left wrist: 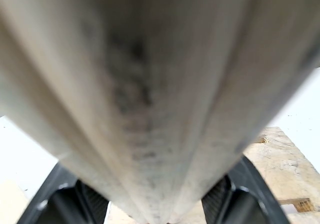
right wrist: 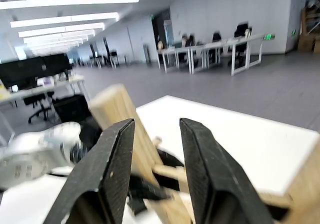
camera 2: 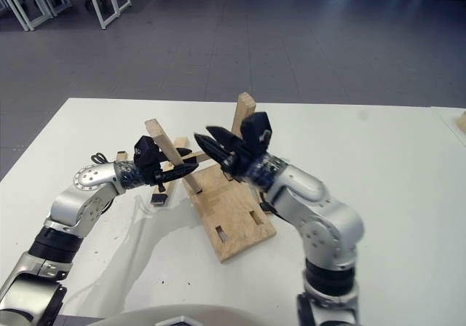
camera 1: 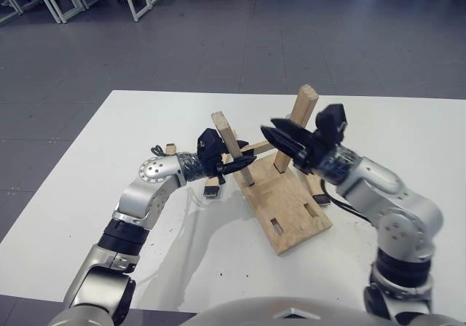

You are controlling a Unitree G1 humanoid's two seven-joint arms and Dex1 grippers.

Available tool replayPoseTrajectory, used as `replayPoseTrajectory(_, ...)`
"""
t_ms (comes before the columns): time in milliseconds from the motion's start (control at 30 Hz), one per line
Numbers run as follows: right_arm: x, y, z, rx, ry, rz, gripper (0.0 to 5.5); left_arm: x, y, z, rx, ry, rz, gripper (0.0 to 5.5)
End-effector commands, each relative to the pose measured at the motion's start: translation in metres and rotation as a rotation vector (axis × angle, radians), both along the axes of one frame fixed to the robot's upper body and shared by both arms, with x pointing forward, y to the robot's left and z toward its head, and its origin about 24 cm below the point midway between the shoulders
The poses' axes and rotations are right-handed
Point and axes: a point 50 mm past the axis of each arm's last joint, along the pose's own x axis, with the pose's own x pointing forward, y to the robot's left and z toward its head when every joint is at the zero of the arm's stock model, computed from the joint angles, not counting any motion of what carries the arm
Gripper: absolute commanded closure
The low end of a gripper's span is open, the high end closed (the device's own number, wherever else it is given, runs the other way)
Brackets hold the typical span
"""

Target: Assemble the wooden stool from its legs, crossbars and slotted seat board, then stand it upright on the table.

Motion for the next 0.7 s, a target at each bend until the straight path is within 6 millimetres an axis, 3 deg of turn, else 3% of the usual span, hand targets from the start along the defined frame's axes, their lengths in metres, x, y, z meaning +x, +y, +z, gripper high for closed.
replayPoseTrajectory(33,0.01,-0.056,-0.025,-0.377,0.131,-0.05,3.88,-0.026,0.012,-0.081,0.228,0.344,0.01,3.45)
replayPoseTrajectory(167,0.059,-0.089,-0.033,-0.515,0.071,-0.497,3.88,-0.015,0.013,-0.078,0.186,0.372,-0.007,3.45)
replayPoseTrajectory(300,0.088,-0.099,-0.031,-0.491,0.009,-0.799,3.88,-0.012,0.012,-0.079,0.153,0.412,-0.031,3.45)
replayPoseTrajectory(367,0.1,-0.092,-0.034,-0.463,0.004,-0.899,3.88,-0.012,0.012,-0.08,0.151,0.418,-0.047,3.45)
replayPoseTrajectory(400,0.102,-0.075,-0.036,-0.425,0.014,-0.87,3.88,-0.012,0.012,-0.08,0.154,0.419,-0.056,3.45)
replayPoseTrajectory(467,0.1,-0.014,-0.029,-0.278,-0.015,-0.652,3.88,-0.012,0.013,-0.08,0.164,0.421,-0.071,3.45)
replayPoseTrajectory(533,0.076,0.05,-0.009,-0.081,-0.054,-0.348,3.88,-0.011,0.011,-0.08,0.177,0.419,-0.088,3.45)
replayPoseTrajectory(567,0.061,0.07,-0.001,-0.015,-0.063,-0.222,3.88,-0.01,0.01,-0.08,0.183,0.417,-0.097,3.45)
replayPoseTrajectory(633,0.048,0.08,0.0,0.007,-0.055,-0.141,3.88,-0.007,0.009,-0.079,0.192,0.412,-0.11,3.45)
replayPoseTrajectory(700,0.051,0.069,-0.009,-0.039,-0.032,-0.201,3.88,-0.006,0.008,-0.079,0.193,0.408,-0.117,3.45)
